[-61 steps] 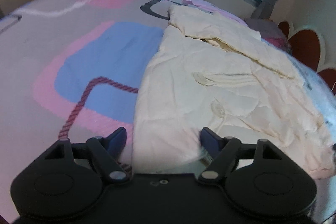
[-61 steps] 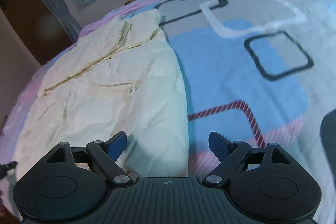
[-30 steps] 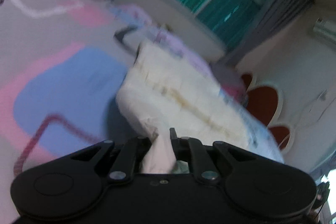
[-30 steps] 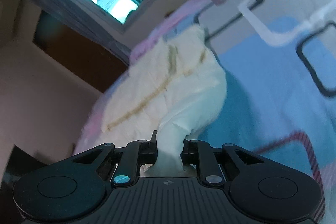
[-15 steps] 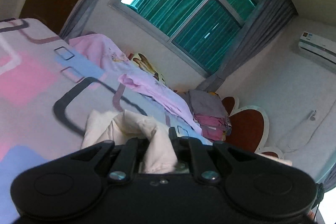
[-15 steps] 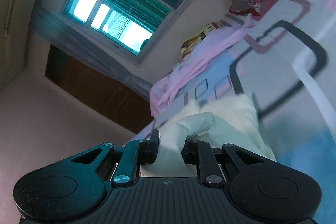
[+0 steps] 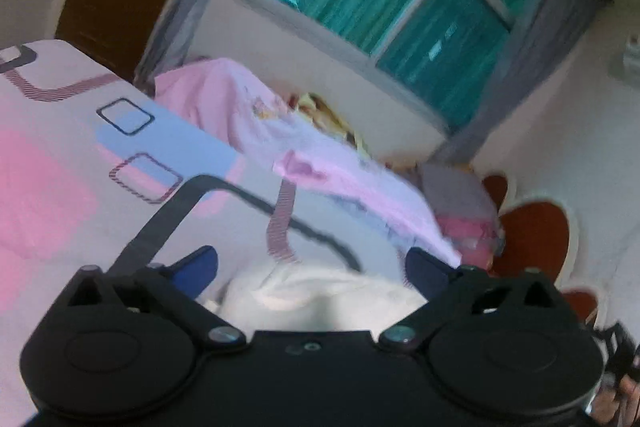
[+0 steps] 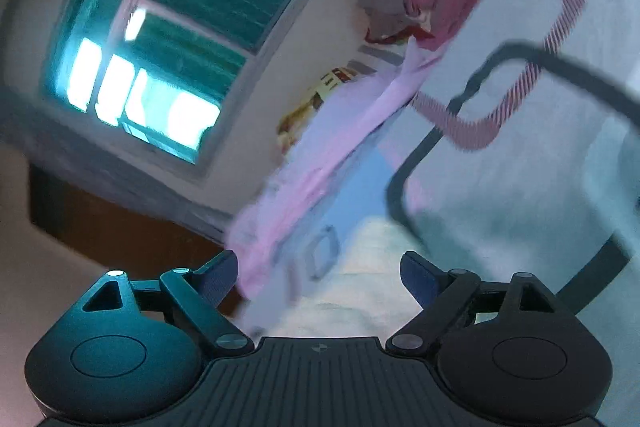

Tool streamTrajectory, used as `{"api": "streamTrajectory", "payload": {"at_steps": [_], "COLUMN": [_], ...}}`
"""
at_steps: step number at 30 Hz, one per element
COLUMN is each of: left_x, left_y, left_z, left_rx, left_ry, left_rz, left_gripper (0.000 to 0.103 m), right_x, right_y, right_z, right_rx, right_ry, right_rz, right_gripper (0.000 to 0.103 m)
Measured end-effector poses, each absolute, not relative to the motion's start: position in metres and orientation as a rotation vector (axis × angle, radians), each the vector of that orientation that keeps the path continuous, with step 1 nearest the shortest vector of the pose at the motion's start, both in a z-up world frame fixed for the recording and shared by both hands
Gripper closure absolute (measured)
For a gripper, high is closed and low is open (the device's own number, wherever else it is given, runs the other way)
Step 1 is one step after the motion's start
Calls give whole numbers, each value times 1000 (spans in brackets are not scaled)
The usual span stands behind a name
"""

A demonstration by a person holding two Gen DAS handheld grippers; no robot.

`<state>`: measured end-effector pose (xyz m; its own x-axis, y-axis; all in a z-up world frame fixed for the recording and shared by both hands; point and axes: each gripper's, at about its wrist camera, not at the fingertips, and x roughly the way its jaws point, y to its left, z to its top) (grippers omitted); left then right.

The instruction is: Fold large clothes

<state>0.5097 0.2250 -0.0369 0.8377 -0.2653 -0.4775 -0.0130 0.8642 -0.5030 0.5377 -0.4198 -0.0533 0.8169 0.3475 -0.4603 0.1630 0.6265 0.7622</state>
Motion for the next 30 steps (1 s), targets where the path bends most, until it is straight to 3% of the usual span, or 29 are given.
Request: {"api": "streamTrajectory", "payload": {"at_steps": [7, 10, 13, 15, 21, 30], "left_x": [549, 565, 574, 571, 566, 604], "left_y": [228, 224, 219, 216, 220, 206], "left_z": [-67, -80, -88, -84, -61, -113], "left_rx": [-382, -362, -349, -326, -372, -300], "left_ry": [747, 806, 823, 777, 570, 741], "left_rz": [-199, -220, -255, -264, -285, -230], "left_gripper": [24, 47, 73, 97, 98, 98], "right_x": [571, 584, 590, 583, 567, 597], "right_y": [-382, -365, -351, -343, -357, -345], "right_z": [-72, -86, -99, -96, -74, -134], "right_rx": [555, 472, 402, 336, 380, 330], "right_ry": [778, 835, 881, 835, 648, 879], "right_rz": [125, 148, 173, 174, 116, -15], "right_gripper": [16, 16, 73, 87, 91, 91]}}
